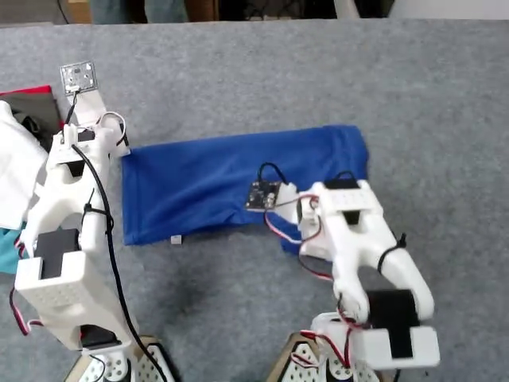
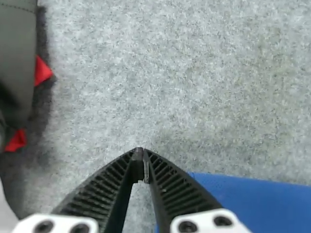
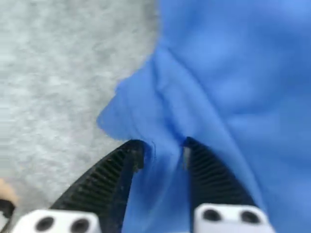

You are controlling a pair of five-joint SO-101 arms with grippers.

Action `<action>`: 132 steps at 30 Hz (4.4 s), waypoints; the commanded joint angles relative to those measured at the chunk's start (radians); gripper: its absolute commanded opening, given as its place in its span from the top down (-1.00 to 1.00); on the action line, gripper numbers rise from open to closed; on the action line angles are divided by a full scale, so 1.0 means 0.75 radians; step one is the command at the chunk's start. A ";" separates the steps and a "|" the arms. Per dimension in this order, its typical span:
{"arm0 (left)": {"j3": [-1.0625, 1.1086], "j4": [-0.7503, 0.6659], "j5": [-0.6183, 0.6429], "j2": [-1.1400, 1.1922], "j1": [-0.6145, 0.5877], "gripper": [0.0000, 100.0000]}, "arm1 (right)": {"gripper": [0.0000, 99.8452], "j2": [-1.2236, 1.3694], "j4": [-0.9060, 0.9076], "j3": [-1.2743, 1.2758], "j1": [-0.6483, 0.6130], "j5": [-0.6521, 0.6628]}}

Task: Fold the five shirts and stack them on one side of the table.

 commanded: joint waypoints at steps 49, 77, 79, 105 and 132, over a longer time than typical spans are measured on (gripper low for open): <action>-0.044 0.006 -0.082 -0.008 0.048 0.94 | 0.45 0.952 0.460 -1.914 -0.063 -0.225; -0.034 0.008 -0.082 -0.008 0.044 0.94 | 0.97 0.940 0.405 -1.758 -0.203 -0.466; -0.034 0.010 -0.082 -0.008 0.044 0.94 | 0.97 0.944 0.389 -1.756 -0.211 -0.466; -0.032 0.010 -0.084 -0.008 0.036 0.94 | 0.97 1.100 0.976 -2.315 0.117 -0.567; -0.314 1.007 -0.043 -0.241 -0.024 0.61 | 0.97 0.668 0.994 -2.413 0.524 -1.297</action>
